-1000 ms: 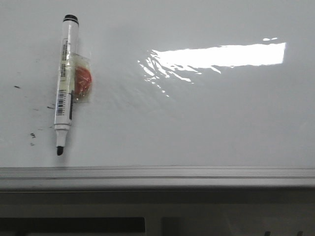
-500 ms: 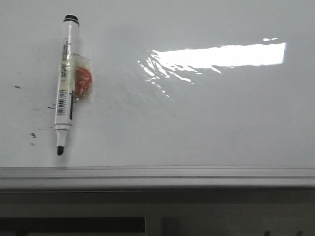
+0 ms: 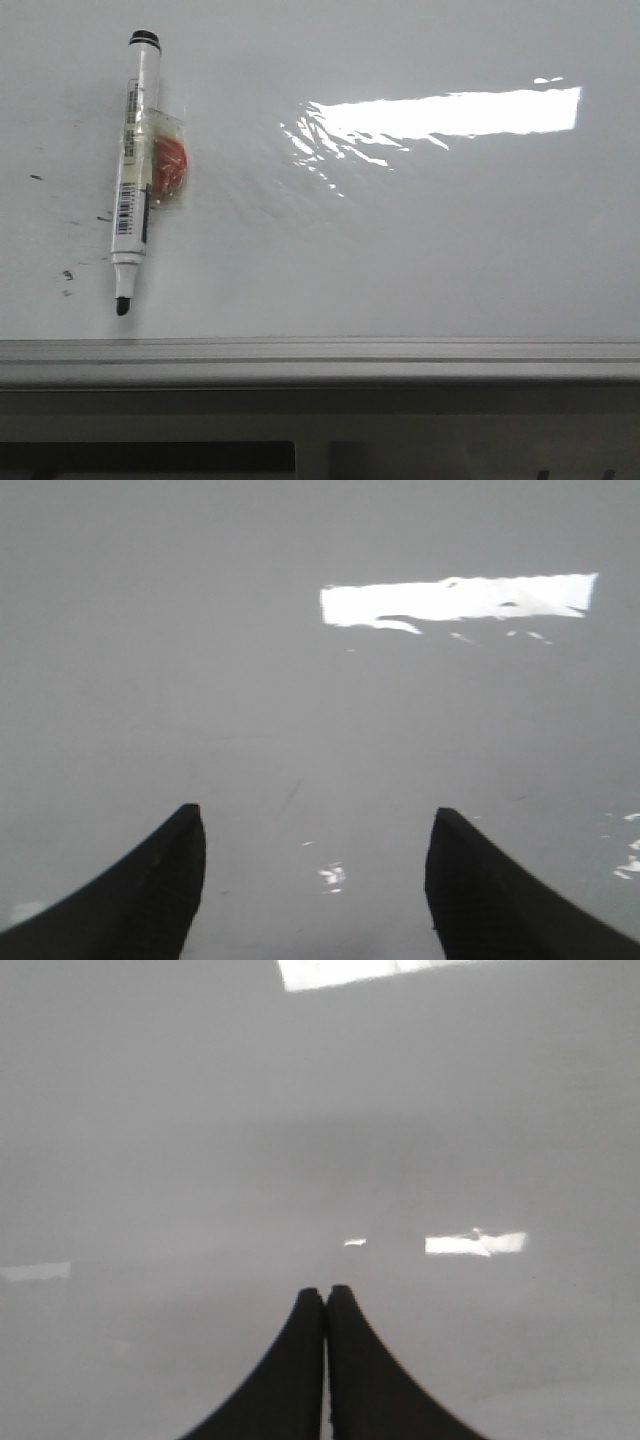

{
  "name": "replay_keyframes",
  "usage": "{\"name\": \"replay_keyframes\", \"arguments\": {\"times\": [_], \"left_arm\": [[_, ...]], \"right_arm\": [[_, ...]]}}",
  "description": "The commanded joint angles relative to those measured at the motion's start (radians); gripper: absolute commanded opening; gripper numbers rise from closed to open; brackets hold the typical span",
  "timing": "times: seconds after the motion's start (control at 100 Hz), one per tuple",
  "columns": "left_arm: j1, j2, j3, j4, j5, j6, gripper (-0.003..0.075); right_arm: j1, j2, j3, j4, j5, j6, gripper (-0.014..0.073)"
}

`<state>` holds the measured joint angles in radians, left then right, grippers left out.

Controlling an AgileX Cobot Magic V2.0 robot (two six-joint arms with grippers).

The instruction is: Write number 8 on whiteboard

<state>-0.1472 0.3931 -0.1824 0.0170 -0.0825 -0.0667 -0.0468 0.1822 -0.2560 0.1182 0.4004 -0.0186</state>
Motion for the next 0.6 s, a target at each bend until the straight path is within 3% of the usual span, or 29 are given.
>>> {"name": "replay_keyframes", "arguments": {"times": [0.0, 0.22, 0.34, 0.59], "left_arm": [[-0.087, 0.072, -0.027, 0.005, -0.160, -0.006, 0.0426], [-0.410, 0.259, -0.027, -0.017, -0.239, -0.046, 0.0426], [-0.544, 0.370, -0.027, -0.114, -0.319, -0.046, 0.0426], [-0.660, 0.591, -0.027, -0.153, -0.560, -0.075, 0.0426]], "right_arm": [[0.003, 0.020, -0.025, 0.003, -0.082, -0.008, -0.0063], [0.003, 0.020, -0.025, 0.003, -0.080, -0.008, -0.0063], [0.003, 0.020, -0.025, 0.003, -0.080, -0.008, -0.0063], [0.003, 0.020, -0.025, 0.003, -0.079, -0.008, -0.0063]]}}
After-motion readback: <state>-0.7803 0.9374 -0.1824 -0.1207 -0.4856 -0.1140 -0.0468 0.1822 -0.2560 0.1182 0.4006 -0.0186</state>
